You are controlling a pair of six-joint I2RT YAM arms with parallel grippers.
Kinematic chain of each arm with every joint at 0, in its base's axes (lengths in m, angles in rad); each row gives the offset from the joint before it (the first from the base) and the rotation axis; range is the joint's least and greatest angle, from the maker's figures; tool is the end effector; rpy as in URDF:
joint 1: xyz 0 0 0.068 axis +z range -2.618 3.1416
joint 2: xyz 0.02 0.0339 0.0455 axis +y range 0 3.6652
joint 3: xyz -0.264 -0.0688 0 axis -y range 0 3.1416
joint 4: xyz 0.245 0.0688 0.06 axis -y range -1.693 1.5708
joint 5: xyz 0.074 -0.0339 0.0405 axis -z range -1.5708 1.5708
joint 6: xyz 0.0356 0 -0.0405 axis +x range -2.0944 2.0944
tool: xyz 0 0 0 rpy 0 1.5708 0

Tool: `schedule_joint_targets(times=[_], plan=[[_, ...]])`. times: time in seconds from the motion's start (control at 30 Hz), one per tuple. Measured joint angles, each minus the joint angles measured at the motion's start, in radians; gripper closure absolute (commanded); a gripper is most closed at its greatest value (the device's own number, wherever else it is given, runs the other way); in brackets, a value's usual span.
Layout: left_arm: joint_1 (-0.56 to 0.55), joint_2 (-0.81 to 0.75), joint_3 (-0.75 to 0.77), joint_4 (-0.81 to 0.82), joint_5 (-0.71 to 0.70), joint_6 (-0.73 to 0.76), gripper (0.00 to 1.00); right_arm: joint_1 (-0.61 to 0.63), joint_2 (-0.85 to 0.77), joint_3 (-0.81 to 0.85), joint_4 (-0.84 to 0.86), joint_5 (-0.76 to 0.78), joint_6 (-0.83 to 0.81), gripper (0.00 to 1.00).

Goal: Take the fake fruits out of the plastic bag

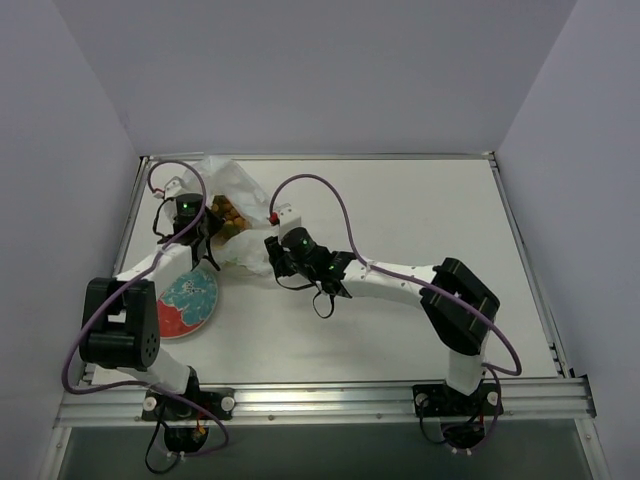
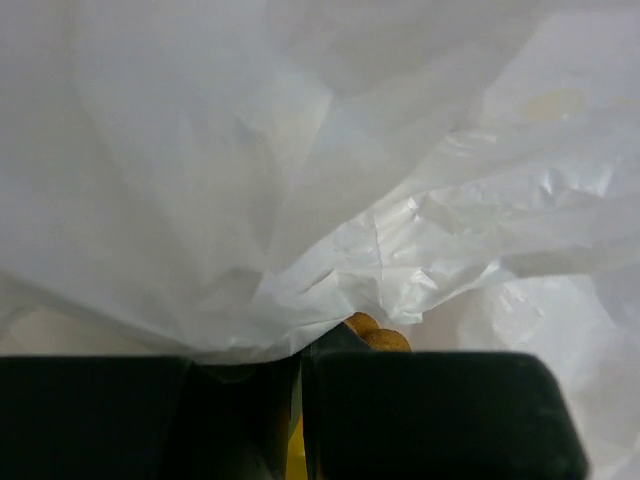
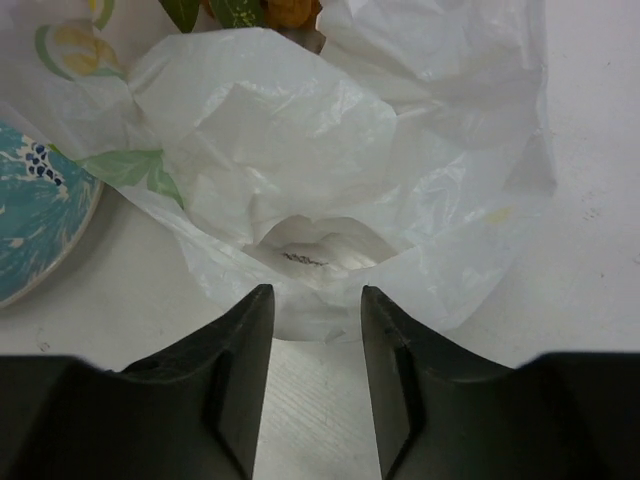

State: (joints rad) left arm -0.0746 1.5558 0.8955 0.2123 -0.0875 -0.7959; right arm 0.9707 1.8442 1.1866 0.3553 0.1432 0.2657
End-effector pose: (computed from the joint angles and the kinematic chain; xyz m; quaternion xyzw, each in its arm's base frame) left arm 0.3443 -0.0226 0.2272 -0.3202 0.7831 -0.1907 0.4979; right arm 0.2448 0.3488 0.2329 -0.2376 0.7687 0.2956 0.5151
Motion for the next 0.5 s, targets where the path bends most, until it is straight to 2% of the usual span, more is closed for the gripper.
schedule_joint_targets(times=[0.13, 0.17, 0.23, 0.27, 0.5], plan=[[-0.001, -0.093, -0.044, 0.018, 0.032, 0.000, 0.98, 0.000, -0.016, 0.019, -0.010, -0.001, -0.005, 0.41], [-0.002, -0.121, -0.053, 0.018, 0.043, -0.001, 0.98, 0.000, -0.016, 0.032, -0.019, -0.003, -0.005, 0.33], [-0.003, -0.169, -0.058, 0.014, 0.064, -0.001, 0.98, 0.000, -0.016, 0.059, -0.033, -0.005, -0.007, 0.26], [-0.003, -0.191, -0.058, 0.016, 0.080, -0.001, 0.98, 0.000, -0.016, 0.074, -0.038, -0.005, -0.006, 0.19], [-0.011, -0.283, -0.058, 0.003, 0.221, -0.002, 0.98, -0.018, -0.013, 0.193, -0.061, -0.012, -0.002, 0.09]])
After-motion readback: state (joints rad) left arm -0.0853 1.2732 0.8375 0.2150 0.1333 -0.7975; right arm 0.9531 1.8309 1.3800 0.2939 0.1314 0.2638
